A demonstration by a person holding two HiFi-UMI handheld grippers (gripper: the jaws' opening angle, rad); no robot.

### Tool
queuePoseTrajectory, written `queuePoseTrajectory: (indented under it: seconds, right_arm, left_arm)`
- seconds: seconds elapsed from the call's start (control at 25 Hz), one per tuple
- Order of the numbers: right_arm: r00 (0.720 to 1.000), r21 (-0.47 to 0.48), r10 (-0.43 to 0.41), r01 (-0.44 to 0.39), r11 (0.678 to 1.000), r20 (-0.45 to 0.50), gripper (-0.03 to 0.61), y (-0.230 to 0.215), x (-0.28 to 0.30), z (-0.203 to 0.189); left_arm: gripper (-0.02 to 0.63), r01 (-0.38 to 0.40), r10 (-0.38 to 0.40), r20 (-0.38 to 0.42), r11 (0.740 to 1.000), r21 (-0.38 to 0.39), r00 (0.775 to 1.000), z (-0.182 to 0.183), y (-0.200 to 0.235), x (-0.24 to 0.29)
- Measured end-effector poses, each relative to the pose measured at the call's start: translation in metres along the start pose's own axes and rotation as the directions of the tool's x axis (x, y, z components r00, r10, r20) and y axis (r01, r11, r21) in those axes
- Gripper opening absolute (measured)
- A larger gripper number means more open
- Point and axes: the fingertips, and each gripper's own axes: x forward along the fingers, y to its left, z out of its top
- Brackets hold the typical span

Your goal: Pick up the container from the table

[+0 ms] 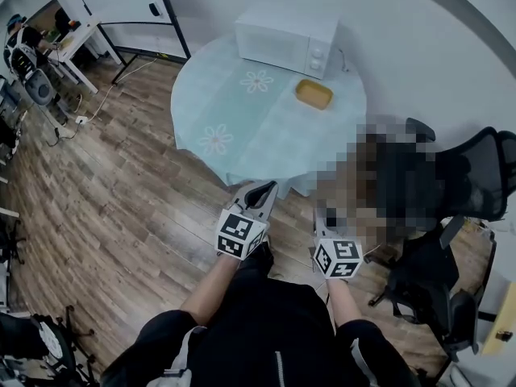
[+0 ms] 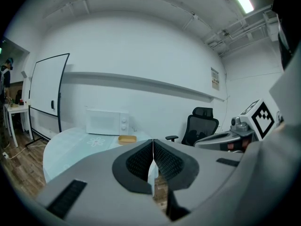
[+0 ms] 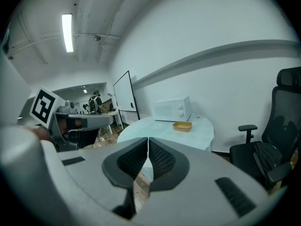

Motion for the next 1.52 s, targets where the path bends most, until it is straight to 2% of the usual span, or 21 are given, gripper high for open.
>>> queuePoseTrajectory:
  seconds: [0.56,1.04,1.52]
  right_arm:
    - [0.999,0.009,-0.052,0.052,0.999,0.008,0.025,0.007,0.082,0.032]
    - [0.994,0.041,-0.113,0.112,0.993,0.008,0.025,-0.017,0.11,0.043]
    - [0.995,0.06,-0.095,0.095,0.994,-0.007,0.025,-0.062,0.181,0.064]
  left_arm:
    - [0.016,0.079,-0.079,-0.009,0.997,-0.002,0.997,0.012,0.074,0.045]
    - [0.017,0.15,-0.15,-0.043,0.989,-0.006,0.988,0.012,0.087,0.088]
    - [0.016,0.131,-0.132,-0.076,0.991,-0.011,0.988,0.023,0.121,0.157]
